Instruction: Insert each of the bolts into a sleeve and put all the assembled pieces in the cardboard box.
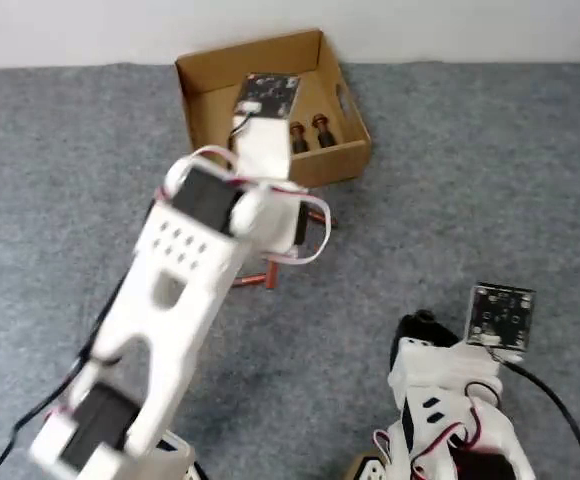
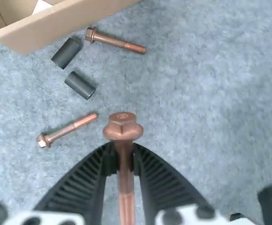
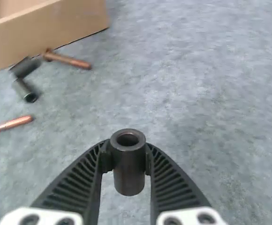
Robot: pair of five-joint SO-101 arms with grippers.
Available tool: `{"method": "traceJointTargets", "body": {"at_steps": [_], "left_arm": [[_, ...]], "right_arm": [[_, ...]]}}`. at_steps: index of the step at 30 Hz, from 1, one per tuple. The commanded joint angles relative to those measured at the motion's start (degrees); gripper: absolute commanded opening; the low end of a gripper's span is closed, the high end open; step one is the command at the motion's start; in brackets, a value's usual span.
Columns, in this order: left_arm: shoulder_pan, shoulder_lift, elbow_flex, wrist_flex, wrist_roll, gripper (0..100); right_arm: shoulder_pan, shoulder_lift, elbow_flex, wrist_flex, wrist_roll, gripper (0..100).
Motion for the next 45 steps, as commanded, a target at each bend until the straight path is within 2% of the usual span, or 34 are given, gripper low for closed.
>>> {"method": "traceJointTargets", "body": {"at_steps": [1, 9, 16, 19, 24, 29, 32, 36, 38, 45], "left_arm": [[-0.18, -14.77, 11.74, -7.47, -2.11, 0], [-0.44, -42.2, 42.24, -28.04, -9.23, 0], [-0.44, -60.04, 55.43, -36.75, -9.05, 0], [-0.97, -66.55, 59.03, -40.79, -8.97, 0], [-1.05, -79.38, 66.77, -49.67, -9.05, 0], [-0.97, -93.36, 77.49, -61.89, -8.97, 0], [-0.7, -97.49, 81.63, -61.89, -8.09, 0], [-0.35, -95.82, 80.92, -61.54, 1.93, 0], [1.76, -95.74, 80.75, -61.27, 4.75, 0], [3.6, -95.74, 82.33, -61.19, 6.33, 0]], "right_arm": [[-4.09, -0.04, -0.53, -1.63, 1.14, 0.8], [-5.05, -0.04, -0.35, -3.74, 10.11, 0.8], [-6.37, -0.13, 2.02, -6.37, 13.45, 0.8], [-10.68, -0.13, 2.46, -9.71, 13.27, 0.8], [-22.29, -0.13, 4.75, -17.36, 13.54, 0.9], [-30.55, -0.04, 7.38, -25.54, 13.54, 0.9], [-33.01, -0.04, 8.26, -28.53, 13.63, 0.9], [-35.47, 0.04, 10.02, -29.32, 16.18, 0.9], [-36.97, 0.04, 10.73, -29.41, 17.85, 0.9], [-38.2, 0.04, 11.16, -34.33, 19.78, 0.9]]}}
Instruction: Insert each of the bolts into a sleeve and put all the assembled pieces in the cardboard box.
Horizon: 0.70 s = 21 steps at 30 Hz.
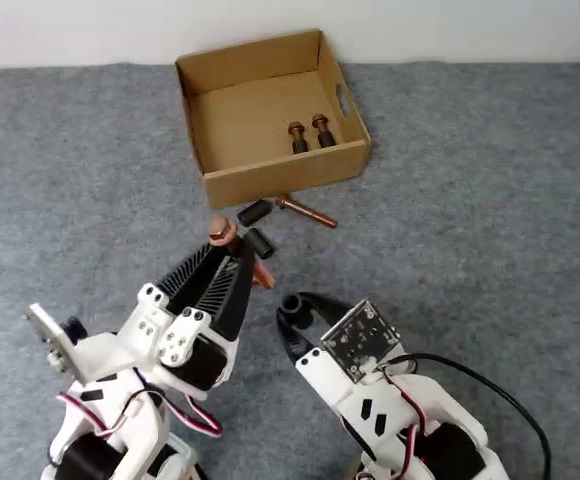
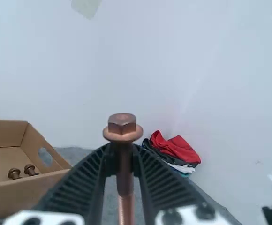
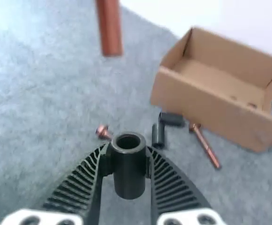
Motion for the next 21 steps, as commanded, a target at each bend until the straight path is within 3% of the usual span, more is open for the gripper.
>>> {"method": "traceJointTargets", "body": {"at_steps": [1, 14, 21], "left_arm": [[0.79, 0.09, 0.48, -1.49, 1.14, 0], [3.52, 0.09, 6.55, -0.79, 0.97, 0], [3.52, 0.09, 8.84, -0.7, -2.99, 0]], "right_arm": [[-0.57, -0.31, -0.7, -3.38, 2.64, 0.9], [-0.48, -0.4, -1.05, -6.11, 5.89, 0.9], [-0.48, -0.4, -1.05, -6.11, 5.89, 0.9]]}}
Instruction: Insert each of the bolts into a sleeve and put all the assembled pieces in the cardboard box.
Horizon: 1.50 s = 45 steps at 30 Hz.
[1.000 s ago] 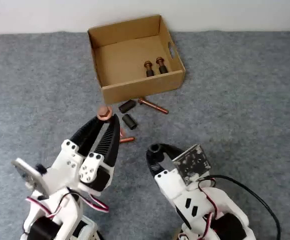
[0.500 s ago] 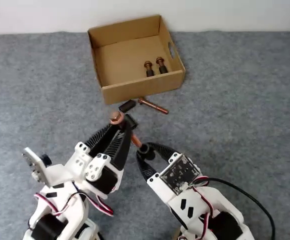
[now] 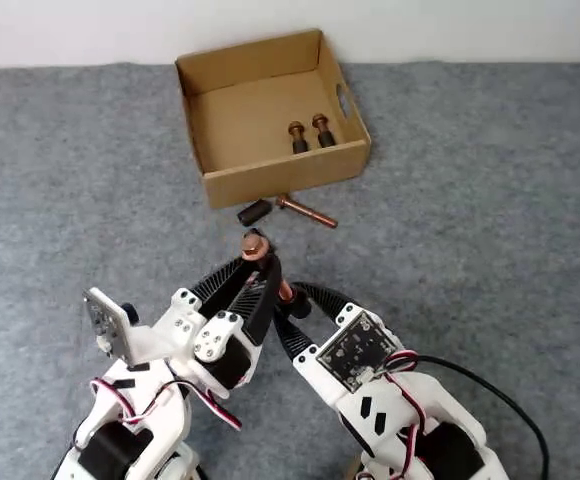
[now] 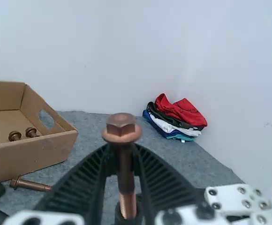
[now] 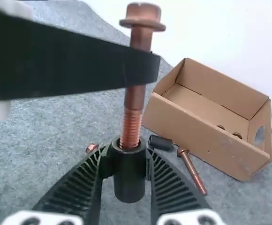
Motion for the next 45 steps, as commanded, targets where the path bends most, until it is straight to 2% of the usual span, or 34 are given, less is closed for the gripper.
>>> {"method": "traceJointTargets", "body": {"at_steps": [1, 9, 14, 20, 30, 34, 37, 41, 42, 45], "left_arm": [[0.44, 0.18, 0.13, -0.35, -1.23, 0], [9.49, -0.18, -0.13, 12.84, -8.44, 0], [9.41, -0.18, 0.04, 16.79, -11.6, 3], [6.77, 0.18, 2.42, 17.23, -11.96, 18], [5.27, 0.18, -2.42, 17.41, -14.33, 18], [5.1, 0.18, -6.99, 20.84, -14.33, 18], [2.11, 0.09, -10.24, 23.03, -14.33, 17], [-3.87, -0.09, -12.97, 23.12, -15.3, 3], [-5.1, -0.18, -13.14, 23.12, -16.35, 0], [-10.29, -0.18, -12.53, 23.38, -18.37, 0]], "right_arm": [[-0.22, -0.57, -1.23, -1.45, 0.44, 0.9], [-0.13, -0.57, -1.14, -1.36, 0.44, 0.9], [-0.13, -0.57, -1.14, -1.36, 0.53, 0.9], [-0.13, -0.57, -0.79, -1.01, 0.53, 0.9], [-0.13, -0.57, -0.79, -0.92, 0.53, 0.9], [0.13, -0.57, -0.79, -0.84, 0.53, 0.9], [2.95, -0.57, -0.62, -0.66, 0.26, 0.9], [9.1, -0.84, 0.09, 2.77, -0.26, 0.9], [10.33, -0.84, 0.09, 3.74, -1.41, 0.9], [13.58, -0.84, -0.09, 5.93, -7.21, 0.9]]}}
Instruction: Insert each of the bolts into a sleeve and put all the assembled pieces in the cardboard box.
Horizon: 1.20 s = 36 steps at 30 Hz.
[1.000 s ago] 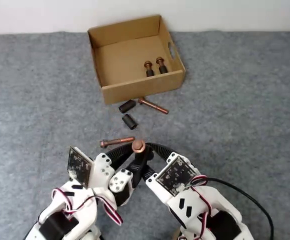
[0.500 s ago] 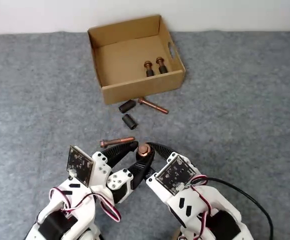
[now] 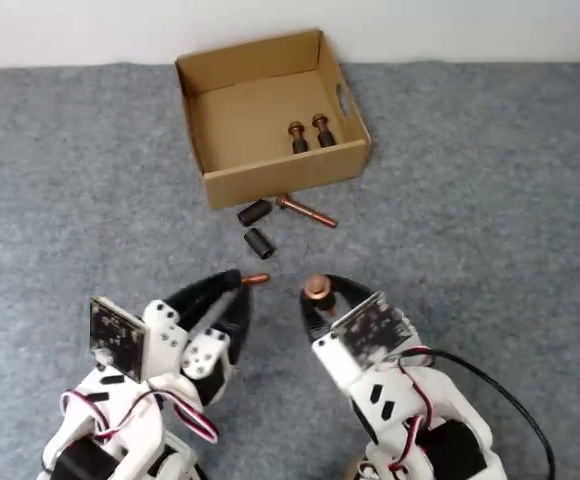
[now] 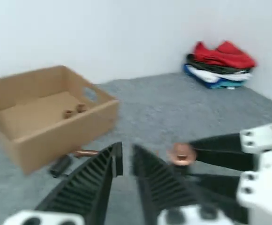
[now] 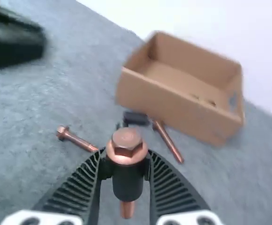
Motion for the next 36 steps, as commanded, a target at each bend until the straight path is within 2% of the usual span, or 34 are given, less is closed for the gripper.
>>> {"method": "traceJointTargets", "body": {"at_steps": [1, 6, 11, 21, 36], "left_arm": [[-6.68, 0.0, -0.92, 0.09, -1.93, 0], [-16.7, 0.0, 6.64, 0.18, -2.02, 0], [-20.13, 0.0, 14.11, 0.44, -5.36, 0], [-20.48, 0.0, 25.98, 0.0, -8.53, 1], [-21.01, 0.35, 26.59, 4.48, -9.76, 1]], "right_arm": [[4.09, -0.66, -0.97, 1.98, -6.33, 0.9], [11.12, -0.4, -2.99, 3.03, -14.95, 0.8], [14.9, 3.38, -8.97, 9.19, -16.97, 0.8], [14.81, 40.04, -35.78, 11.65, -19.69, 0.8], [14.73, 96.92, -79.74, -12.44, -19.6, 0.8]]}}
